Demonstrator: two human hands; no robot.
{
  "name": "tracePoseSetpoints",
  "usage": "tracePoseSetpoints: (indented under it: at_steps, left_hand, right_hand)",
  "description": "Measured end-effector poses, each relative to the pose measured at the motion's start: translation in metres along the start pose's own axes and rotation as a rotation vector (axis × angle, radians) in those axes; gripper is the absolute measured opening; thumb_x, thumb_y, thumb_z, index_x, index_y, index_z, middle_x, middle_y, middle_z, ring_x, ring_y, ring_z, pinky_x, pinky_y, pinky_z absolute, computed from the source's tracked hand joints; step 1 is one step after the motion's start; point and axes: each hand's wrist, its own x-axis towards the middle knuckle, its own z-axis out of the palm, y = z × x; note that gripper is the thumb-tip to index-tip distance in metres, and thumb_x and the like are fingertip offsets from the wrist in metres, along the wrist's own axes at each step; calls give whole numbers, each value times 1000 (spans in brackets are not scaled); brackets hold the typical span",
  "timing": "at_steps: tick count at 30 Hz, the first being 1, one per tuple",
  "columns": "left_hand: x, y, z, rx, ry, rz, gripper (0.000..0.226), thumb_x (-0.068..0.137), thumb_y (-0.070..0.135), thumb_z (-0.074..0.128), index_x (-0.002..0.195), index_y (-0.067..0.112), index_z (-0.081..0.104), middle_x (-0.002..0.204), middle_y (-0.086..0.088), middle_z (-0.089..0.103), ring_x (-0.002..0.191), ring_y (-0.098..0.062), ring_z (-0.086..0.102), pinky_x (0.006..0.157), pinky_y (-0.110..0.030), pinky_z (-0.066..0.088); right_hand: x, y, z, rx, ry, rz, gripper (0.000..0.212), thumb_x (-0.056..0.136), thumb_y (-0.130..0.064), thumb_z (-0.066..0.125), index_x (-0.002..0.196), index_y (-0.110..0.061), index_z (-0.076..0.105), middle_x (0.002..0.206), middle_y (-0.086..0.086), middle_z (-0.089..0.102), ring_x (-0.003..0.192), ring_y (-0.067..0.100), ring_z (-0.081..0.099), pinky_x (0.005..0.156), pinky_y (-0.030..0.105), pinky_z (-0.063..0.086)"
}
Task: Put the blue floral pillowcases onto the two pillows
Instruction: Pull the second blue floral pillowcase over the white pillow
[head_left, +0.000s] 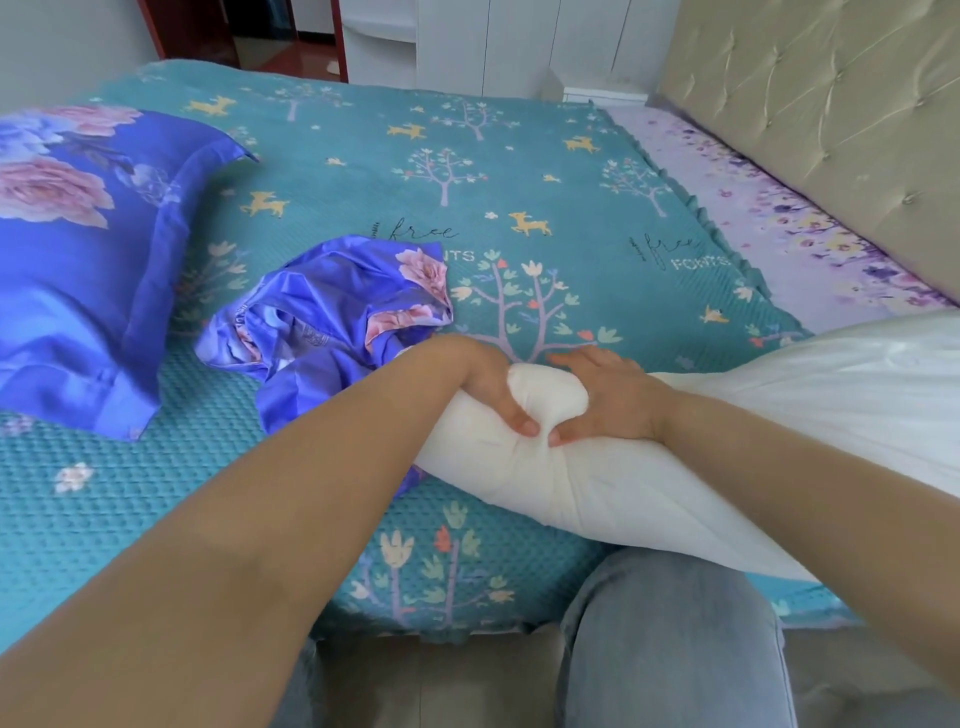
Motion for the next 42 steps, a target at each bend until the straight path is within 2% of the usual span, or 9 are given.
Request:
tracePoseSetpoints:
  at_steps: [4,9,12,15,20,25,30,35,42]
  left_hand:
    - [-8,1,10,109,216,-11,98,49,84,63,126,25,51,130,0,55,116,-22,52,94,-34,42]
    - [-30,1,25,236,407,19,102,46,89,57,121,21,51,128,-2,47,124,-23,35,108,-37,23]
    - [-43,2,33,212,424,48,101,49,86,60,123,17,50,130,-1,54,127,-20,42,111,-36,17]
    - [-56,1,42,195,509,60,90,44,87,62,104,19,54,110,0,63,105,-20,55,94,-32,30]
    - [-73,4,51,207,586,48,84,44,83,66,98,20,51,98,1,63,92,-21,56,74,-30,27]
    - [-89,-1,50,266,697,94,122,45,84,63,142,21,25,117,-1,60,110,-22,51,95,-34,29]
    - [-103,-5,12,402,847,93,123,47,83,62,146,20,25,115,-2,61,106,-22,50,94,-33,28]
    - [-92,-24,40,385,749,96,111,49,82,62,139,23,38,115,0,62,107,-20,50,91,-33,27]
    - [-74,-38,66,324,772,105,104,48,83,61,134,29,44,111,3,62,104,-18,49,90,-33,26]
  right_hand:
    - [12,-1,1,5,-139,42,140,41,-89,50,150,-27,-11,159,1,-11,146,19,-8,119,44,1]
    - [6,-23,-25,-61,-442,-57,107,79,-59,63,149,-29,-12,157,2,-18,146,20,0,117,32,3]
    - [-1,-38,-29,-85,-434,-139,94,79,-52,68,150,-28,13,157,0,10,143,18,19,112,23,12]
    - [-12,-45,-21,69,-374,-180,67,75,-40,77,133,-29,46,130,-8,50,119,10,49,106,23,32]
    - [-47,-60,-22,102,-233,-179,44,77,-35,75,115,-31,54,99,-20,56,98,7,57,74,9,38]
    - [-78,-78,-26,-311,49,-81,80,74,-67,59,136,-25,30,122,-7,58,111,21,57,73,29,39]
    - [-80,-90,-52,-377,314,-45,86,79,-69,50,141,-16,22,112,-1,65,103,25,63,74,31,42]
    - [-61,-101,-21,-271,121,31,113,74,-66,60,150,-18,-8,127,5,58,115,25,56,83,31,44]
    - [-41,-94,-5,-83,8,23,110,67,-67,68,150,-30,6,134,-4,53,117,21,54,77,26,38]
